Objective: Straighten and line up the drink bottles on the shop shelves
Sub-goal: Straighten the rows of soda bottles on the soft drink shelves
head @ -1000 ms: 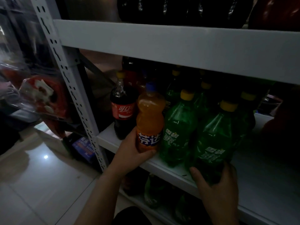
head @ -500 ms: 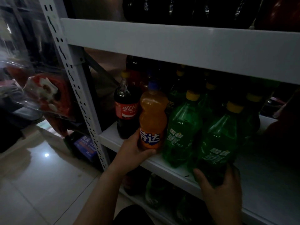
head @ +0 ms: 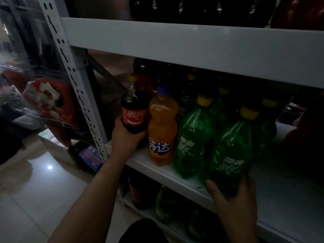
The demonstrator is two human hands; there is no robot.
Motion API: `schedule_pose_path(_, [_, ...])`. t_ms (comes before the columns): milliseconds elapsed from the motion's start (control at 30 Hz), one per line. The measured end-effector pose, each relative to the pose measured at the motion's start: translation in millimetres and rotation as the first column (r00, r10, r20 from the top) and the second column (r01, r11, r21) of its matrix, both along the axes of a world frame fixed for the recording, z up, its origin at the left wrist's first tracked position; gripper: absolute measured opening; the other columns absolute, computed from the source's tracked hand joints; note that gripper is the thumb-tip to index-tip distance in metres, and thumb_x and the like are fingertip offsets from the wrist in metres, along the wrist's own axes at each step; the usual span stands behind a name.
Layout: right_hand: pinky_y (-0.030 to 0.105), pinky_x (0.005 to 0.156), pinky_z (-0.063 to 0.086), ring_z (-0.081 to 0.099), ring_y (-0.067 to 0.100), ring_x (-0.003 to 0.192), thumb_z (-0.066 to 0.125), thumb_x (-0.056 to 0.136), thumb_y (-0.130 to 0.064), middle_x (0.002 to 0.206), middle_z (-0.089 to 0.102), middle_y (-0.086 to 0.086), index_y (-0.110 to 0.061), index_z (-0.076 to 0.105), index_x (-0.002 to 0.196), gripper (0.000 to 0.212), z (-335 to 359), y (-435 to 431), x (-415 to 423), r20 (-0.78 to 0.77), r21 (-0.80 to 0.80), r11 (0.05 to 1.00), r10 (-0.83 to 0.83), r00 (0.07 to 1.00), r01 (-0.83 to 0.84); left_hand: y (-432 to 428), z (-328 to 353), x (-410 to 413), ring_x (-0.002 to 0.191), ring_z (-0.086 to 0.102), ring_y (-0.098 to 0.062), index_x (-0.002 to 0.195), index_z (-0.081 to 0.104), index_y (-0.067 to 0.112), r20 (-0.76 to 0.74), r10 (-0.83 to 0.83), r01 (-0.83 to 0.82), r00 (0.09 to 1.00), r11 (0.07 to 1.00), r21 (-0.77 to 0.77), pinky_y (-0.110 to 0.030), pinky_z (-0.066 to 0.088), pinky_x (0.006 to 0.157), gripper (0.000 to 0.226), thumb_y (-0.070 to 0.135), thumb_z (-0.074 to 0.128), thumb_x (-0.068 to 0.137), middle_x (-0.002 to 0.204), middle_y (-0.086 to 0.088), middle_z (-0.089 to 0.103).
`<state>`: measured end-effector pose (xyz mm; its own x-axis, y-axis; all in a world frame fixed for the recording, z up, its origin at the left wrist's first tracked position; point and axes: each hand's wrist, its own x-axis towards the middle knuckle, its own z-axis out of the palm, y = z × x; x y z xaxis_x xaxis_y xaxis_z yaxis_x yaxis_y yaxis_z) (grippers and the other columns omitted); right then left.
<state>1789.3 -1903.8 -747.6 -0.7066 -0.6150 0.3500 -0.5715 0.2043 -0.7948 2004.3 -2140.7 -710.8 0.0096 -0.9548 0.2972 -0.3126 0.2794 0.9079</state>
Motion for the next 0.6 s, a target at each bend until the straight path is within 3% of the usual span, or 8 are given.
schedule_pose_path(133, [0.03,0.093,0.034,0.046,0.025,0.117,0.08,0.061,-0.046,0.126,0.044,0.005,-0.018,0.047,0.13,0.082,0,0,-1,-0.01,0.001,1.0,0.006,1.0,-0.006,-14,8,28,0.1,0.062,-0.002,0.123,0.049,0.033,0.002,-0.265,0.263,0.964,0.958,0.114,-0.023,0.048,0.083,0.087,0.047,0.084,0.044,0.112,0.015,0.064])
schedule_pose_path(267, [0.03,0.093,0.035,0.046,0.025,0.116,0.079,0.06,-0.046,0.124,0.045,0.007,-0.016,0.047,0.129,0.081,-1,0,-2,-0.022,-0.009,1.0,0.009,1.0,-0.009,-12,19,33,0.094,0.065,0.002,0.113,0.051,0.044,-0.032,-0.462,0.458,0.887,0.866,0.2,-0.012,0.051,0.069,0.074,0.035,0.086,0.049,0.102,0.022,0.069])
schedule_pose_path(433, [0.028,0.091,0.034,0.044,0.02,0.116,0.076,0.06,-0.05,0.126,0.045,0.005,-0.018,0.047,0.131,0.083,-3,1,-1,-0.007,-0.005,1.0,0.024,1.0,-0.024,-5,5,30,0.101,0.058,0.0,0.133,0.043,0.03,0.073,-0.28,0.269,0.957,0.955,0.126,-0.024,0.046,0.087,0.089,0.029,0.09,0.057,0.116,0.017,0.059])
schedule_pose_path(600, [0.032,0.094,0.035,0.043,0.023,0.119,0.079,0.061,-0.047,0.13,0.042,0.005,-0.019,0.045,0.133,0.084,-4,0,0,0.036,0.034,0.999,0.0,0.999,-0.001,-5,2,36,0.094,0.061,0.004,0.115,0.054,0.039,0.104,-0.25,0.234,0.963,0.962,0.143,-0.026,0.05,0.083,0.07,0.035,0.09,0.055,0.104,0.019,0.065])
